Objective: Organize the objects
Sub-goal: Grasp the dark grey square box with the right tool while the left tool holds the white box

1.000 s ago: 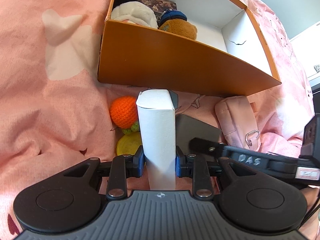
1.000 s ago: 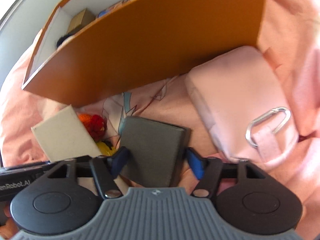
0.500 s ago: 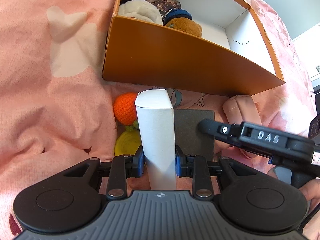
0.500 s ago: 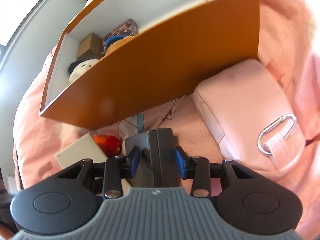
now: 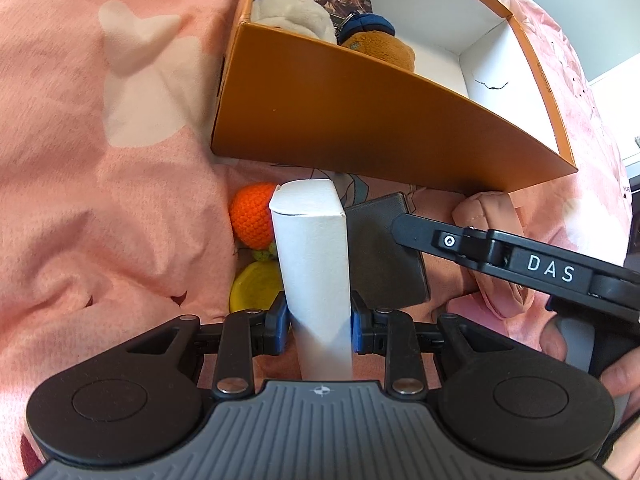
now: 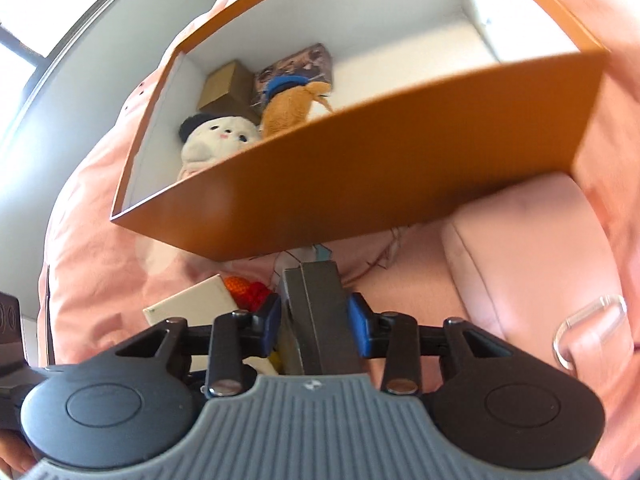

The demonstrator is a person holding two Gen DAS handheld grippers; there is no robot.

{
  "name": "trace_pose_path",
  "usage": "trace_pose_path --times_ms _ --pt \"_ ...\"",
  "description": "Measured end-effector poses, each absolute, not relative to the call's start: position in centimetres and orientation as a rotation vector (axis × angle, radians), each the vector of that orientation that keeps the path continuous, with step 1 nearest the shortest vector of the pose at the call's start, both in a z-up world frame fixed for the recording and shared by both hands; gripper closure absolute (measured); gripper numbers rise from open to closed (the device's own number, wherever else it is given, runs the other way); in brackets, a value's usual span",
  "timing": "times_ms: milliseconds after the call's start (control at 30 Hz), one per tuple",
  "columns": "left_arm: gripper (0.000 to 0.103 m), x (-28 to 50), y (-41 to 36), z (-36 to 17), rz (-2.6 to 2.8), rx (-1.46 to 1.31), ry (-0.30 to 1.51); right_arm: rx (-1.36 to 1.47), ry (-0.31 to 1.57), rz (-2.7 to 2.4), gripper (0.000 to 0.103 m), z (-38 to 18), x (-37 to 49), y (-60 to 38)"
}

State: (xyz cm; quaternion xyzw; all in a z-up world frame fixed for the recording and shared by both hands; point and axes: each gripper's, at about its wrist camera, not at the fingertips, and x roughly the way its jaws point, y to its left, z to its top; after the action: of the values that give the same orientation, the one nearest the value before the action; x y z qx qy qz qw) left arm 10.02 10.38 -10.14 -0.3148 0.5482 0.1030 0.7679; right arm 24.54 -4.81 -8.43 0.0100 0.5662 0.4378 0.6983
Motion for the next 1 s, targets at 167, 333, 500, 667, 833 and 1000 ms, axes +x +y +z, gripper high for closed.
trace_pose_path --times_ms 167,333,500,667,833,1000 --pt "0.07 9.9 10.4 -10.1 0.224 -0.685 1.187 -0.069 1.331 0.956 0.05 -11.3 25.9 -3.5" --pt "0.07 9.9 10.3 -10.1 0.226 -0.684 1.189 -0.152 1.316 1.024 0.036 -12.2 25.3 -2.6" --pt "0.07 9.9 10.4 -10.0 0.227 -0.687 1.186 -0.347 1.326 1.005 0.026 -11.4 23.7 -1.4" --pt "0.07 10.1 10.4 -10.1 0.228 -0.684 1.186 -0.149 1.403 1.008 0.034 -12.9 25.3 -2.1" --pt "0.07 9.7 10.7 -10.0 0.231 -0.694 1.186 -0.131 1.364 1.023 0.057 -10.4 25.6 -3.2" --pt "0.071 9.3 10.6 -9.3 0.217 -0.68 1.171 -0.173 1.295 1.063 0.067 -8.0 23.9 -3.8"
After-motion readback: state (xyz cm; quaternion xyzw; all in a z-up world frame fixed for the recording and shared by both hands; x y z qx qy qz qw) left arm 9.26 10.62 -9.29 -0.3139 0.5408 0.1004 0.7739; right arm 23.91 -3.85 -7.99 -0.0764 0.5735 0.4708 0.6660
